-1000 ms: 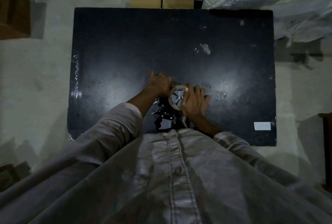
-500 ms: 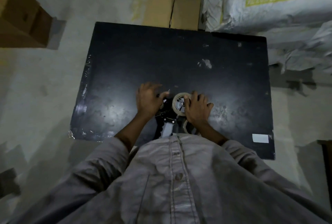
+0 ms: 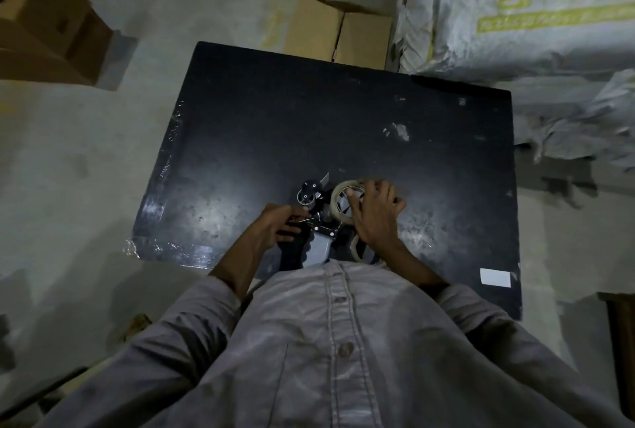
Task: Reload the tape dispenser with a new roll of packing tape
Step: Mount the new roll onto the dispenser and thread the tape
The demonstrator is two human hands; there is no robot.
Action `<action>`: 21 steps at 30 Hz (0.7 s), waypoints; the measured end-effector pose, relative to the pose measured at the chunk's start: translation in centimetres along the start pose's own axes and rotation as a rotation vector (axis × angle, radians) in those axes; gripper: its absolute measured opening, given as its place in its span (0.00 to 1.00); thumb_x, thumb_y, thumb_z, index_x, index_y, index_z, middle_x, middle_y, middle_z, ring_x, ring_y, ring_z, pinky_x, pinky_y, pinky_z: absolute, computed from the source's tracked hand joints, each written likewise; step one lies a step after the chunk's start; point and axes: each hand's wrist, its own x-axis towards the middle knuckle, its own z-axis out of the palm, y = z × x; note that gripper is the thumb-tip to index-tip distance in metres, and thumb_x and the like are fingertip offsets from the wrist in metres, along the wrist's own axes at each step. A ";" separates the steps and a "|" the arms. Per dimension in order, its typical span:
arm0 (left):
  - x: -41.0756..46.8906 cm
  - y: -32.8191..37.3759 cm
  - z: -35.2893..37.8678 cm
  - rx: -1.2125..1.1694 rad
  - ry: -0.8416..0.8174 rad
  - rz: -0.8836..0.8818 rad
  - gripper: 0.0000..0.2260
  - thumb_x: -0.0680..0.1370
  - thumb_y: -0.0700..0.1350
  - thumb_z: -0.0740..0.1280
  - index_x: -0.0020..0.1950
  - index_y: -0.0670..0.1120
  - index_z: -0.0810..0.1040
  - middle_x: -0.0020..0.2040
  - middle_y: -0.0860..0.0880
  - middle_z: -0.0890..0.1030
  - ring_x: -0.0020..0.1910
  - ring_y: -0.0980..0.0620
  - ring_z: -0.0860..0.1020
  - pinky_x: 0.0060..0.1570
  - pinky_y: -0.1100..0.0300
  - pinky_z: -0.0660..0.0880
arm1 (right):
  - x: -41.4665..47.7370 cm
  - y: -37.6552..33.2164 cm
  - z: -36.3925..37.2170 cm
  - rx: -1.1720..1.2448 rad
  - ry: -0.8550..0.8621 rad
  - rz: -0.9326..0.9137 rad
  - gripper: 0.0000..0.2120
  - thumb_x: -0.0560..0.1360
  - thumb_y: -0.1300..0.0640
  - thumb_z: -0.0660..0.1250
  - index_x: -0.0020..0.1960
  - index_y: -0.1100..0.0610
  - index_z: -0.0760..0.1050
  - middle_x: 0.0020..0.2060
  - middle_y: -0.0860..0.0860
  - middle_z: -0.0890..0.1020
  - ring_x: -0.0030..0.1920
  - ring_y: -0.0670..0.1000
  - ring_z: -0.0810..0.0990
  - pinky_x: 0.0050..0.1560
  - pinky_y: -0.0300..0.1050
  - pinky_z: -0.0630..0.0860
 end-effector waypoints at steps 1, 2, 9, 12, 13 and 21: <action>0.1 0.1 0.0 0.028 -0.013 -0.002 0.17 0.77 0.52 0.79 0.60 0.42 0.89 0.59 0.44 0.89 0.52 0.44 0.86 0.55 0.49 0.81 | 0.0 0.1 -0.2 0.010 -0.006 -0.009 0.26 0.88 0.32 0.52 0.70 0.49 0.75 0.66 0.57 0.75 0.67 0.60 0.73 0.66 0.65 0.68; 0.1 0.3 0.0 0.059 -0.022 -0.003 0.18 0.77 0.53 0.79 0.60 0.42 0.89 0.59 0.44 0.89 0.54 0.43 0.86 0.57 0.48 0.81 | -0.1 0.2 -0.4 0.022 -0.011 -0.015 0.24 0.89 0.33 0.53 0.70 0.49 0.75 0.67 0.57 0.74 0.68 0.60 0.72 0.67 0.65 0.67; 0.0 1.2 -0.2 0.112 -0.065 -0.066 0.23 0.76 0.57 0.79 0.64 0.43 0.87 0.56 0.45 0.86 0.57 0.43 0.82 0.65 0.44 0.79 | -0.2 0.9 -1.2 0.060 -0.041 -0.024 0.24 0.89 0.33 0.52 0.71 0.47 0.75 0.68 0.55 0.73 0.71 0.58 0.70 0.69 0.65 0.64; 0.2 1.4 -0.2 0.127 -0.075 -0.085 0.24 0.76 0.58 0.79 0.65 0.43 0.85 0.53 0.46 0.83 0.54 0.45 0.81 0.58 0.47 0.78 | -0.6 1.0 -1.1 0.061 -0.049 -0.032 0.26 0.88 0.32 0.50 0.70 0.47 0.75 0.68 0.56 0.73 0.70 0.58 0.70 0.69 0.66 0.66; 0.5 1.3 -0.2 0.133 -0.078 -0.093 0.25 0.76 0.58 0.79 0.65 0.43 0.85 0.54 0.46 0.83 0.54 0.45 0.80 0.57 0.47 0.78 | -0.8 1.0 -1.1 0.060 -0.046 -0.035 0.26 0.88 0.32 0.50 0.70 0.47 0.75 0.68 0.56 0.73 0.70 0.58 0.70 0.69 0.66 0.66; 1.9 0.6 0.0 0.141 -0.070 -0.146 0.23 0.74 0.61 0.78 0.58 0.45 0.82 0.61 0.45 0.82 0.63 0.43 0.78 0.70 0.42 0.76 | -2.3 0.6 -1.4 0.076 0.018 -0.066 0.19 0.90 0.35 0.58 0.67 0.47 0.77 0.65 0.53 0.74 0.67 0.57 0.72 0.66 0.63 0.66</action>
